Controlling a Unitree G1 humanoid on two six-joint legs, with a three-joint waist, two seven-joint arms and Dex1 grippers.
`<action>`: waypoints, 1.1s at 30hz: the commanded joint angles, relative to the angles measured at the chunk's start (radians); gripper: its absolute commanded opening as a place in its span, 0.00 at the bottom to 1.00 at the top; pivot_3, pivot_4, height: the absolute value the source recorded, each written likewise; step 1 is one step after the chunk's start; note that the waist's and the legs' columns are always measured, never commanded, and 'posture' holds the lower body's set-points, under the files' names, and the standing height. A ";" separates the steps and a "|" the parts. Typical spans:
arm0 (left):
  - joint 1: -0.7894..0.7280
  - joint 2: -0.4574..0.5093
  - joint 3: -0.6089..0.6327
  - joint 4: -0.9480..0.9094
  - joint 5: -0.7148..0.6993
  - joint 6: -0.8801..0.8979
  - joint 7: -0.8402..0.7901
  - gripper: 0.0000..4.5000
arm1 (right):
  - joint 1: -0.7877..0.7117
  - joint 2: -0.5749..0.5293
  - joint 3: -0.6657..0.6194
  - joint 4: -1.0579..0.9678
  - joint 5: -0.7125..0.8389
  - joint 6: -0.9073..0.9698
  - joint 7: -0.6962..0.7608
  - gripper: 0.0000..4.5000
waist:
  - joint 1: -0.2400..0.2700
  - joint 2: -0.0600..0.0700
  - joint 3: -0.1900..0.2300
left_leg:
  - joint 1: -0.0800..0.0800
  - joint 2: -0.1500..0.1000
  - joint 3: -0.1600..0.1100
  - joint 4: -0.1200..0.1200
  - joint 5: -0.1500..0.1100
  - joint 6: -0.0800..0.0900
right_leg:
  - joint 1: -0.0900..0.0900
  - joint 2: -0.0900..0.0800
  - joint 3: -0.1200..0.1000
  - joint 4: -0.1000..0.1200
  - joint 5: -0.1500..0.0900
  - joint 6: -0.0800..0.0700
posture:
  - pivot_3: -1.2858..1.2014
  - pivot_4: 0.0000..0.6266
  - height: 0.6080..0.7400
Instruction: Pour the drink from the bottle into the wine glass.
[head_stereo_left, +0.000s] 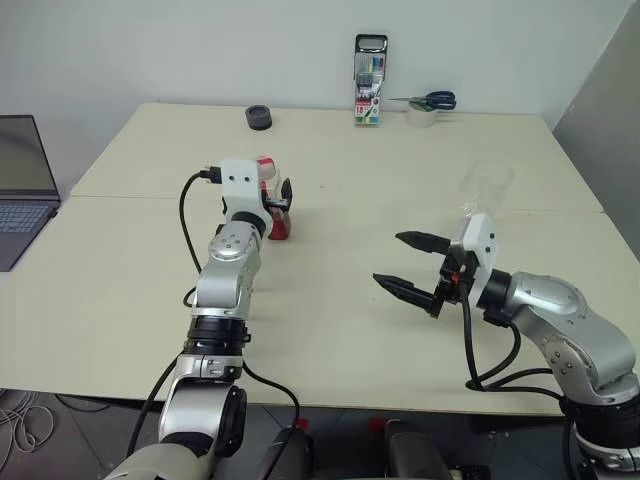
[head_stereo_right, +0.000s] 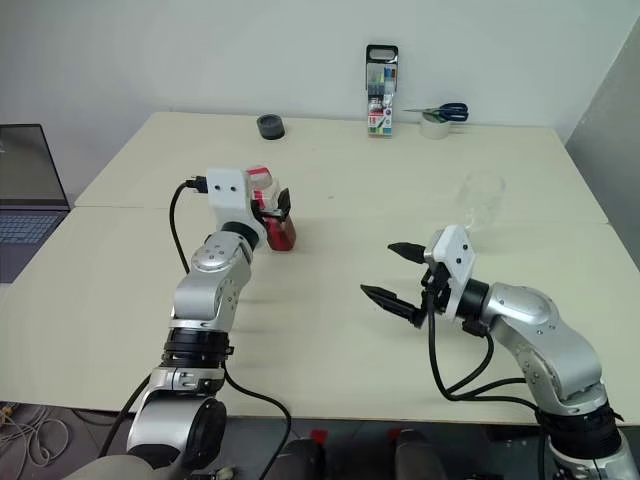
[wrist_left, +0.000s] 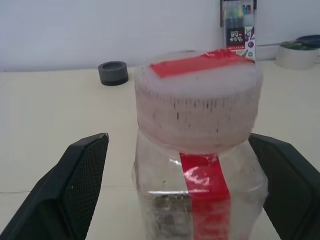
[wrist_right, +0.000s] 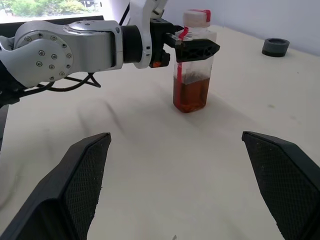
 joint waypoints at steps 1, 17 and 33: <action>-0.026 0.001 0.011 -0.012 0.002 0.001 0.002 0.99 | -0.021 -0.005 -0.026 -0.016 0.021 -0.002 0.004 1.00 | 0.000 0.000 0.000 | 0.000 0.000 0.000 0.000 0.000 0.000 | 0.000 0.000 0.000 0.000 0.000 0.000 | 0.52 0.24 1.00; -0.036 0.006 0.006 0.003 0.005 0.004 -0.012 0.43 | -0.043 0.005 -0.030 -0.022 0.024 0.020 -0.022 1.00 | 0.000 0.000 0.000 | -0.001 0.000 0.000 0.000 0.000 0.000 | -0.001 0.000 0.000 0.000 0.000 0.000 | 0.52 0.24 1.00; 0.049 0.067 -0.038 -0.123 -0.102 -0.041 -0.351 0.43 | -0.030 -0.010 -0.052 -0.068 0.021 0.029 -0.061 1.00 | -0.001 0.000 0.000 | -0.001 0.000 0.000 0.000 0.000 0.000 | -0.002 0.000 0.000 0.000 0.000 0.000 | 0.52 0.24 1.00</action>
